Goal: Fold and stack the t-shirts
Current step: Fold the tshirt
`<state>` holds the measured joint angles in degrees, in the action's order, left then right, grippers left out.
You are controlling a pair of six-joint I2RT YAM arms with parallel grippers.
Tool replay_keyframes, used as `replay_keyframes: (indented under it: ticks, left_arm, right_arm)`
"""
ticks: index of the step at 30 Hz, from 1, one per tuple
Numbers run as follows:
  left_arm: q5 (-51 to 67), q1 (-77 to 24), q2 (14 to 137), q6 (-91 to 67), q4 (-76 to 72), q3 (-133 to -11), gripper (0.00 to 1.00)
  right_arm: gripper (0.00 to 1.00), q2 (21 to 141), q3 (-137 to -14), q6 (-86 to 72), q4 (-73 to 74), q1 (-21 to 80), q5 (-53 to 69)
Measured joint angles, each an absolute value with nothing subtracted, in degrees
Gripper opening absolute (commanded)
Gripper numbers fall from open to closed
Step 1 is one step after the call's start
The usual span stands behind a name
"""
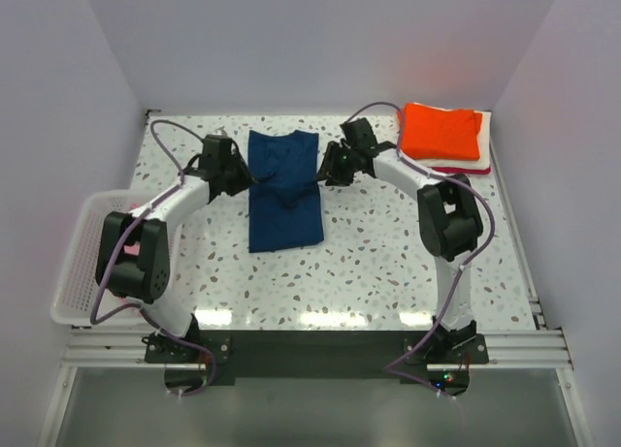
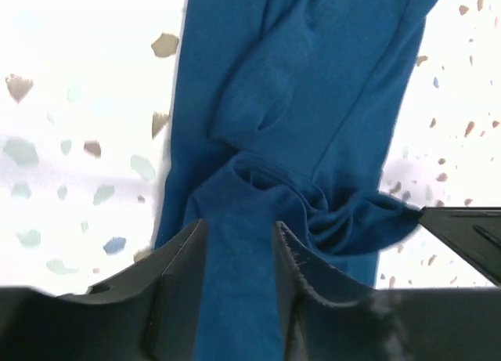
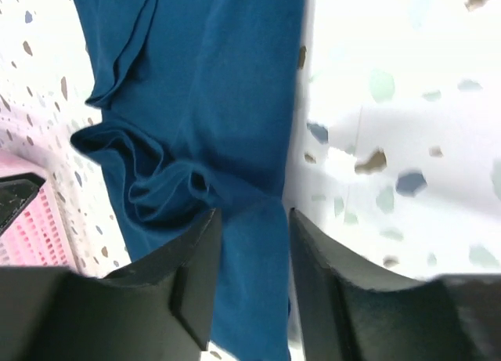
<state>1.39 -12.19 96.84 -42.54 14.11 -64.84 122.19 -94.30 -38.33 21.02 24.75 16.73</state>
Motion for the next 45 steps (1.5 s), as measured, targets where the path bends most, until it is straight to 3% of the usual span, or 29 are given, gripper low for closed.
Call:
replay_keyframes:
  ticks: [2, 6, 15, 22, 28, 43, 45]
  left_arm:
    - [1.7, -12.4, 93.7, -42.9, 13.6, -62.2, 0.20]
    - [1.9, -14.3, 88.3, -44.2, 13.0, -56.9, 0.01]
    - [3.3, -18.9, 96.6, -45.0, 12.3, -59.4, 0.00]
    - [3.0, -17.8, 106.5, -44.8, 12.5, -68.6, 0.00]
    - [3.0, -14.2, 113.7, -44.4, 12.8, -72.6, 0.00]
    - [2.7, -13.1, 114.0, -43.6, 13.1, -73.6, 0.00]
    - [3.2, -12.9, 114.0, -43.2, 13.3, -73.8, 0.08]
  right_arm:
    - [0.38, 119.3, -92.2, -37.5, 21.1, 25.2, 14.9]
    - [0.34, 112.5, -87.4, -36.2, 21.0, 27.9, 11.3]
    - [0.26, 117.9, -92.8, -32.2, 22.2, 37.2, 7.0]
    - [0.24, 129.5, -102.9, -30.3, 26.4, 35.8, 5.7]
    - [0.25, 131.2, -104.1, -31.5, 26.4, 31.0, 8.8]
    - [0.35, 131.2, -101.0, -38.1, 21.1, 22.9, 22.4]
    - [0.38, 130.7, -99.2, -38.5, 20.5, 21.6, 22.7]
